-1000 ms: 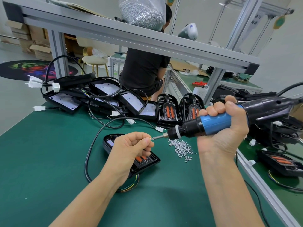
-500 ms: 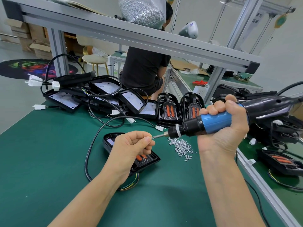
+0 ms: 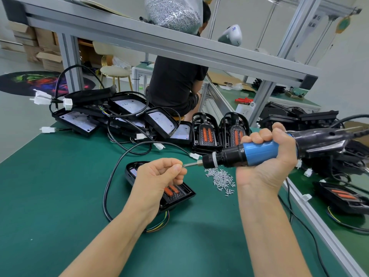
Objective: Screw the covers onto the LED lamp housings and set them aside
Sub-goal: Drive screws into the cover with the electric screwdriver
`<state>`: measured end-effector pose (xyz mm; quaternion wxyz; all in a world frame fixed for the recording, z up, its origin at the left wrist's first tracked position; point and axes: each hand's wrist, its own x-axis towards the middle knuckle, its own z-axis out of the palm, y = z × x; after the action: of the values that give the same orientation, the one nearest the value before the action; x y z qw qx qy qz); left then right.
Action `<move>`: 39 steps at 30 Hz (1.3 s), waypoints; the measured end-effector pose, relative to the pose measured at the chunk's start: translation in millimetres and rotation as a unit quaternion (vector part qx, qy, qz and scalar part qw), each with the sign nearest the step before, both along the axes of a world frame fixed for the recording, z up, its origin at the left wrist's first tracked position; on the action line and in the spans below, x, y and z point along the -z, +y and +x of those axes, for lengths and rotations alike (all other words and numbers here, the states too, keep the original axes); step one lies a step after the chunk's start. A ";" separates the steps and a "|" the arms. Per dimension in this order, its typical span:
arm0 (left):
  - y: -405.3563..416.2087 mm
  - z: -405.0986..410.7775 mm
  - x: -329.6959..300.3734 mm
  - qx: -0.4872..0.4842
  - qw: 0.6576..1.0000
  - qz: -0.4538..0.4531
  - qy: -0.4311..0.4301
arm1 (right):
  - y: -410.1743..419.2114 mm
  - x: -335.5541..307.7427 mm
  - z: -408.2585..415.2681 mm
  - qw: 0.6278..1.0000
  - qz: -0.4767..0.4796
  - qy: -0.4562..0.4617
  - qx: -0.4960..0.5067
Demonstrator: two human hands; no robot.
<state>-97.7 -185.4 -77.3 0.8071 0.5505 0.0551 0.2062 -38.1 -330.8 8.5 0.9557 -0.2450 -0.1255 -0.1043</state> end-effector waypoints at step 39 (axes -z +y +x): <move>95.5 45.3 27.8 -0.003 0.944 0.019 0.331 | 15.7 22.6 14.1 0.994 -0.096 -0.033 0.042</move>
<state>-52.4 -89.9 -105.1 0.7320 0.6030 0.3166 0.0162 -23.9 -315.1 -14.0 0.9179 -0.3372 -0.1562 -0.1393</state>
